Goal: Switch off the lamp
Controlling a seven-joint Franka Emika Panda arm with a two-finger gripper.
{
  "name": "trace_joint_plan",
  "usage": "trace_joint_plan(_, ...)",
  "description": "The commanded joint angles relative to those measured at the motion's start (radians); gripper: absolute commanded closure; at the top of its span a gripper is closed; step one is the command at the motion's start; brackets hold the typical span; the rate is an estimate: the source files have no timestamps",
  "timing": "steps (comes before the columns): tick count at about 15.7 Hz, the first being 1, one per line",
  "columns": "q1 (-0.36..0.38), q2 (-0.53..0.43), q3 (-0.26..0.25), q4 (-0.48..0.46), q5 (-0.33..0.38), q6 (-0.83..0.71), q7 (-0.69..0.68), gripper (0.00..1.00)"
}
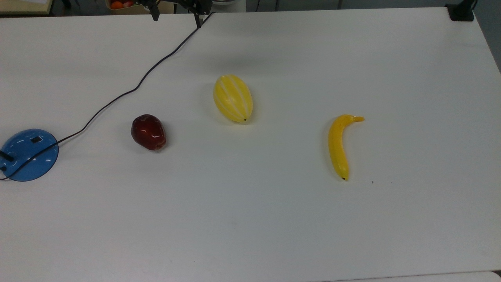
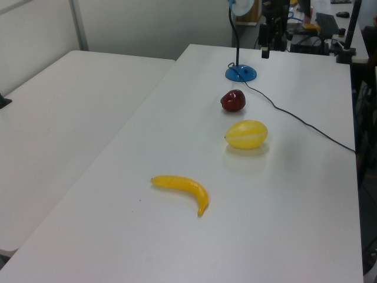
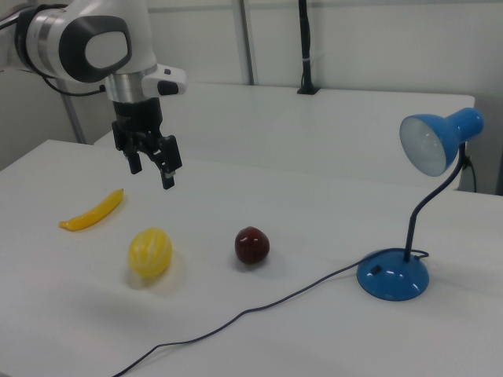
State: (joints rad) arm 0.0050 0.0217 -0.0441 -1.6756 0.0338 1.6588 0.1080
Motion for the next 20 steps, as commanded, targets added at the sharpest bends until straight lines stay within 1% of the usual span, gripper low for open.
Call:
trace_joint_plan(1, 0.004, 0.012, 0.000, 0.014, 0.008, 0.015, 0.056, 0.00)
trace_joint_plan(4, 0.004, 0.015, 0.000, 0.011, 0.009, 0.016, 0.056, 0.01)
trace_joint_plan(5, 0.003, 0.015, 0.000, 0.010, 0.009, 0.016, 0.047, 0.16)
trace_joint_plan(6, 0.001, 0.017, 0.001, 0.008, 0.009, 0.016, 0.044, 0.35)
trace_joint_plan(7, 0.001, 0.021, 0.001, 0.008, 0.011, 0.016, 0.044, 0.60)
trace_joint_plan(8, -0.002, 0.021, -0.002, 0.008, 0.012, 0.019, 0.045, 0.79)
trace_joint_plan(10, -0.023, 0.021, -0.005, 0.008, 0.017, 0.022, 0.056, 1.00)
trace_joint_plan(13, -0.045, 0.014, -0.014, 0.011, 0.018, 0.025, 0.059, 1.00)
trace_joint_plan(14, -0.048, 0.014, -0.031, 0.011, 0.018, 0.036, 0.059, 1.00)
trace_joint_plan(17, -0.057, 0.023, -0.092, 0.010, 0.021, 0.151, 0.081, 1.00)
trace_joint_plan(20, -0.104, 0.066, -0.115, 0.010, 0.021, 0.264, 0.091, 1.00)
